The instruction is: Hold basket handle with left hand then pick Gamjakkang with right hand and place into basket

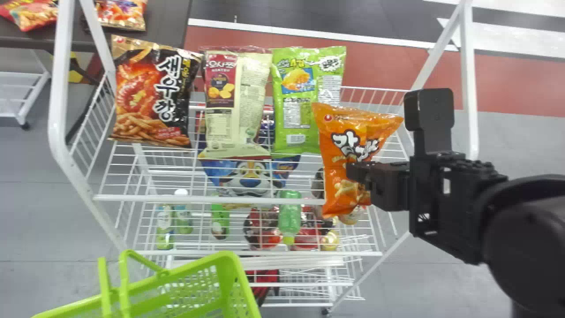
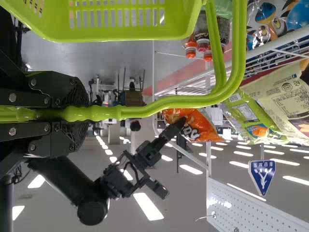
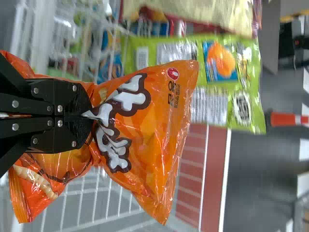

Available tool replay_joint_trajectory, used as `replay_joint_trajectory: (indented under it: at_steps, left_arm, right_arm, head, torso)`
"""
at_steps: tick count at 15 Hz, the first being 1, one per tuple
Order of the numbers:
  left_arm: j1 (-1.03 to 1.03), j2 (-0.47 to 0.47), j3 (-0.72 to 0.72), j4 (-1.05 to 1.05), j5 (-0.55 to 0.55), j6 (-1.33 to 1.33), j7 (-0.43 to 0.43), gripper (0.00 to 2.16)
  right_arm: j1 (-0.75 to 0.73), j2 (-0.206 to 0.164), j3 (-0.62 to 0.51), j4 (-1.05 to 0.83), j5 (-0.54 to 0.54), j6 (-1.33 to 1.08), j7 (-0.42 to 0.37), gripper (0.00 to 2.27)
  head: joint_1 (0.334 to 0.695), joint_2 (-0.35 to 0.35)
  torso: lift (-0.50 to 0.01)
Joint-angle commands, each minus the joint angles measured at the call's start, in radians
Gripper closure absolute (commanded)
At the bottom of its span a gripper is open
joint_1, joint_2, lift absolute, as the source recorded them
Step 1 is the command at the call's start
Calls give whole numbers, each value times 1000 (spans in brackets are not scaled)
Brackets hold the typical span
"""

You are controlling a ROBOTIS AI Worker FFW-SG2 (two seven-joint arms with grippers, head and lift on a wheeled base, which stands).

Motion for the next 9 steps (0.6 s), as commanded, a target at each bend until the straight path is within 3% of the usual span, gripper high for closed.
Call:
replay_joint_trajectory:
  at_steps: [1, 4, 5, 9]
  left_arm:
    - [0, 0, 0, 0, 0, 1, 0, 2145]
    - [0, -2, 0, 2, 0, 1, 0, 2145]
    - [0, -2, 0, 2, 0, 1, 0, 2145]
    - [0, -3, -2, 2, 0, 1, -5, 2145]
  right_arm:
    - [38, 0, 37, -43, -78, 10, 11, 2243]
    - [70, 0, 112, -47, -138, 10, 22, 2243]
    - [77, 0, 141, -44, -138, 10, 31, 2243]
    - [102, 0, 283, -3, -138, 10, 44, 2240]
  head:
    - [695, -70]
    - [695, 18]
    - [695, 78]
    - [695, 205]
  torso:
    - [-18]
    - [-18]
    - [-18]
    - [-18]
